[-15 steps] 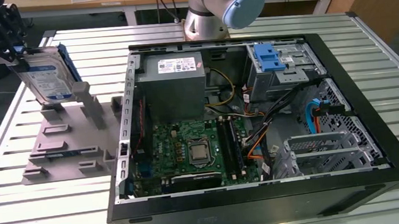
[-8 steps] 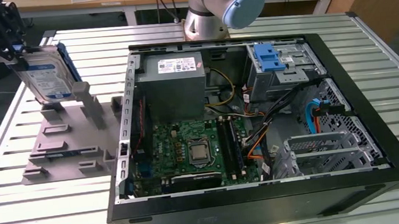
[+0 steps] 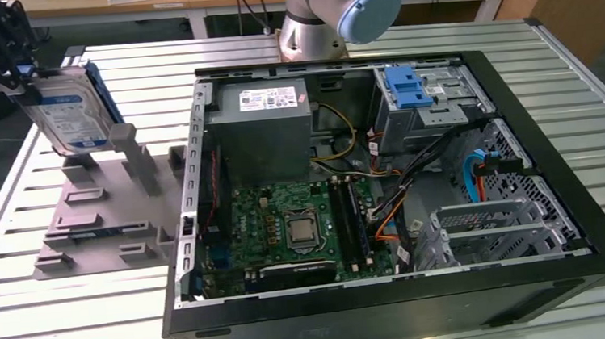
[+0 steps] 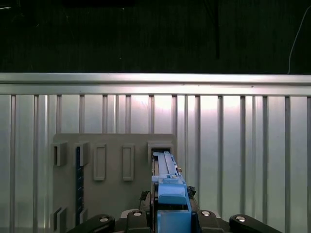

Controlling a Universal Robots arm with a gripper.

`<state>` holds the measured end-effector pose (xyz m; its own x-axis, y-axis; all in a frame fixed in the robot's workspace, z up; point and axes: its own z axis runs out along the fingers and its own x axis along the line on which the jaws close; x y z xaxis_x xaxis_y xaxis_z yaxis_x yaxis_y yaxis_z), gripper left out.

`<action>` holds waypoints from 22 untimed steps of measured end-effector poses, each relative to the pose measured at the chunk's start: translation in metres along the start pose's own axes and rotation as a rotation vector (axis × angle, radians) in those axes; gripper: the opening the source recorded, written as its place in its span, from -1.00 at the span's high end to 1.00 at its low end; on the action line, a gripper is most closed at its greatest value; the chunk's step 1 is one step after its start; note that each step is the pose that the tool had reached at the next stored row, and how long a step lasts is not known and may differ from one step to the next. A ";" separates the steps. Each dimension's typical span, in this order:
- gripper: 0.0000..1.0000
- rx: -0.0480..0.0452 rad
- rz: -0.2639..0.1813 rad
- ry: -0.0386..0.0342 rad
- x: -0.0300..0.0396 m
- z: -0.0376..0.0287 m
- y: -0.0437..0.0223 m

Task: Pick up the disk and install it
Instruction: 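Pick up the disk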

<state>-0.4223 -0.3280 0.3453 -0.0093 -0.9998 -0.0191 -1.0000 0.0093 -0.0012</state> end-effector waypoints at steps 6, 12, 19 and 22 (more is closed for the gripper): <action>0.27 0.0000 0.000 0.0000 0.0000 -0.0027 0.0000; 0.27 0.0000 0.000 0.0000 -0.0001 -0.0053 0.0000; 0.27 0.0000 0.000 0.0000 -0.0002 -0.0082 0.0000; 0.27 -0.0001 0.000 0.0000 -0.0002 -0.0095 0.0000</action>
<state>-0.4223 -0.3280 0.3548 -0.0093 -0.9998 -0.0191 -1.0000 0.0093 -0.0011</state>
